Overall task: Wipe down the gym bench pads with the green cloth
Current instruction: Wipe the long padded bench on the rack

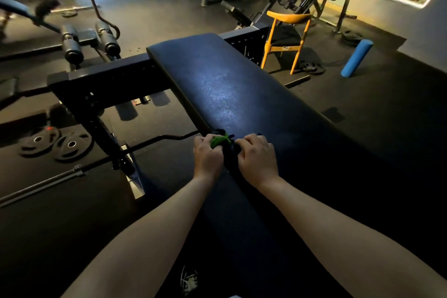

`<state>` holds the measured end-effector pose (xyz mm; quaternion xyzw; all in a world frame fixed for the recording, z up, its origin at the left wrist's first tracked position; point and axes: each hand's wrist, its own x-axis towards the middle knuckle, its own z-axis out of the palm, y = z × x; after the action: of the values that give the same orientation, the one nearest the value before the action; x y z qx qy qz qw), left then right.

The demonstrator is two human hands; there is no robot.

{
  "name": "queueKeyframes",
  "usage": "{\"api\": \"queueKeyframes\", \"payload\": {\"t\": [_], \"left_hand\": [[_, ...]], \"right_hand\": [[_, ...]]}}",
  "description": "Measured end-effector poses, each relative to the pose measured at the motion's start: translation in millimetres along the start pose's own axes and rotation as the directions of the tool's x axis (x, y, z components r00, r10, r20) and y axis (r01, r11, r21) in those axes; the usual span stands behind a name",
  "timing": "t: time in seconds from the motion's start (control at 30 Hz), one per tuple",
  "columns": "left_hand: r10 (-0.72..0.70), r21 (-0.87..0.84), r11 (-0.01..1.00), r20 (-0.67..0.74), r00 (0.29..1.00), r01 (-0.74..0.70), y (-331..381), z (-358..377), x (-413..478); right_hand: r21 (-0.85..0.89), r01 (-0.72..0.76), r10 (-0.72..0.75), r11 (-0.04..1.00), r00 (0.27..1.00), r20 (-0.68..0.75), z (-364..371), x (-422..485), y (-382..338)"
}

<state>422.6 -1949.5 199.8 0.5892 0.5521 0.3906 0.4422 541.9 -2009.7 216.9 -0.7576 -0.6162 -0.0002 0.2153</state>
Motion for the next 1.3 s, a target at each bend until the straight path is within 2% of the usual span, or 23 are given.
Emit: {"api": "queueKeyframes", "payload": {"t": [0.17,0.27,0.37,0.47,0.6,0.73,1.03,1.2,1.3], "left_hand": [[0.037,-0.072,0.997,-0.007,0.999,-0.038,-4,11,-54],[0.027,-0.105,0.994,-0.079,0.997,-0.035,-7,12,-58],[-0.087,-0.175,0.983,-0.186,0.979,0.054,1,11,-46],[-0.239,-0.265,0.950,-0.286,0.928,0.163,7,4,-21],[-0.281,-0.218,0.947,-0.217,0.935,0.235,3,10,-2],[-0.271,-0.211,0.952,-0.230,0.935,0.224,-3,21,-15],[-0.186,-0.150,0.975,-0.136,0.973,0.165,-7,28,-78],[-0.147,-0.122,0.983,-0.104,0.984,0.134,-19,32,-108],[-0.160,-0.138,0.980,-0.127,0.979,0.142,-17,29,-106]], "right_hand": [[0.034,0.014,-0.016,0.999,0.999,0.042,-4,-20,6],[0.077,0.022,-0.021,0.997,1.000,-0.011,-4,-26,6],[0.079,0.020,-0.017,0.997,0.999,-0.038,-4,-26,7],[0.086,0.011,-0.008,0.996,0.999,-0.036,-4,-26,7],[0.075,-0.019,0.019,0.997,1.000,0.004,-5,-21,6],[0.081,-0.032,0.029,0.996,0.999,0.036,-7,-19,5],[0.118,0.018,-0.030,0.993,0.995,0.096,-10,-27,8],[0.053,0.117,-0.118,0.992,0.993,0.014,-8,-43,13],[0.027,0.114,-0.113,0.993,0.993,-0.034,-7,-46,14]]}}
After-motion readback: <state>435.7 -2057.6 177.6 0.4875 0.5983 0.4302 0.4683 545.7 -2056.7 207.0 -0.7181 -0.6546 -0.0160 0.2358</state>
